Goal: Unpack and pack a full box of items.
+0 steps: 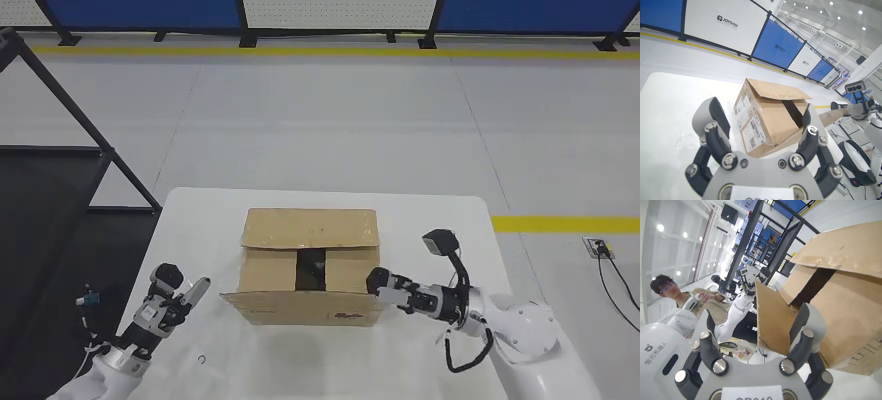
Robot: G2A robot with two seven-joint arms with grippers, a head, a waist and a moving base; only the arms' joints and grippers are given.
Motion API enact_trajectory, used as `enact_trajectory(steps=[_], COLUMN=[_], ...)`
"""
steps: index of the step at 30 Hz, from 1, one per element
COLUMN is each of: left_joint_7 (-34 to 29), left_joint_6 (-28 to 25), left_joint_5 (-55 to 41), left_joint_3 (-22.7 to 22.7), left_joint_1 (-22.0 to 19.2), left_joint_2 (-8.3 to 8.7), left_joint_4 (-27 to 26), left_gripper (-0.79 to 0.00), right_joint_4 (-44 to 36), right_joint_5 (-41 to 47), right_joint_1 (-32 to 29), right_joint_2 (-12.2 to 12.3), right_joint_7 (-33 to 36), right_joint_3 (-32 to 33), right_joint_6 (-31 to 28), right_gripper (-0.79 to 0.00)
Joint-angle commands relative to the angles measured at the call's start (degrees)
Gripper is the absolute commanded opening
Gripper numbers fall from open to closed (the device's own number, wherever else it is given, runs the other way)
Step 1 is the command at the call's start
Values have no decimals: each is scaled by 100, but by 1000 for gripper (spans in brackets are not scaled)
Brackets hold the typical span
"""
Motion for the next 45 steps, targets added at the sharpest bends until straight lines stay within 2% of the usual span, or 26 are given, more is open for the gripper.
enact_trajectory(steps=[1,9,45], left_joint_7=[-125,-607,-646], left_joint_6=[-120,-593,-572], left_joint_5=[-76,95,145], left_joint_3=[3,35,68], left_joint_1=[5,-39,-32], left_joint_2=[10,64,66], left_joint_4=[9,123,86], left_gripper=[0,0,0], right_joint_4=[-125,-490,-556], right_joint_5=[10,-464,-458], right_joint_1=[-49,-204,-285], right_joint_2=[35,113,113], right_joint_7=[328,593,498], right_joint_3=[18,-101,-118], right_joint_6=[-97,-149,-160], right_gripper=[0,0,0])
